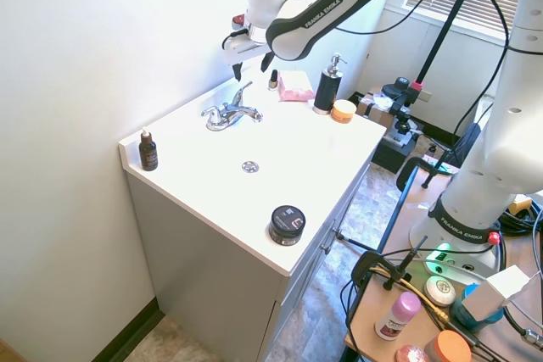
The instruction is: Turn on the cold water
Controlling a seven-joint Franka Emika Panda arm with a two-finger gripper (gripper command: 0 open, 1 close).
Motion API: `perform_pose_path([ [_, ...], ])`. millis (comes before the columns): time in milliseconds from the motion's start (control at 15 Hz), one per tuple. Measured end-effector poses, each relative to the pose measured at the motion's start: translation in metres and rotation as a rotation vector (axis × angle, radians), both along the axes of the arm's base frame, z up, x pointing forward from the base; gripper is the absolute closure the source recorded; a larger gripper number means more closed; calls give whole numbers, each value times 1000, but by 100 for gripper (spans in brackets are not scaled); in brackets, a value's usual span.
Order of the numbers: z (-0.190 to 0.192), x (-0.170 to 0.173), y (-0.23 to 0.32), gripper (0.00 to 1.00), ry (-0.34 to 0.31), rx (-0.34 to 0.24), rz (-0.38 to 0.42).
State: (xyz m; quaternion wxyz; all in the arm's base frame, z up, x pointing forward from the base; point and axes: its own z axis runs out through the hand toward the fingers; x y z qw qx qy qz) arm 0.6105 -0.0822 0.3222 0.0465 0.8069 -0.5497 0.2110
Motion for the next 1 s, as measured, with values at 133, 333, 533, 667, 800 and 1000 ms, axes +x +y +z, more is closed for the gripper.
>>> perform_pose_path([
  [133, -11, 1, -5, 0, 14, -3, -10],
  [333, -19, -3, -8, 0, 34, 16, -25],
  [533, -18, -15, -10, 0, 74, 62, -21],
  [667, -19, -33, -4, 0, 109, 95, -10],
  [800, -15, -50, -4, 0, 132, 118, -2],
  [1000, -4, -80, 7, 0, 205, 190, 65],
])
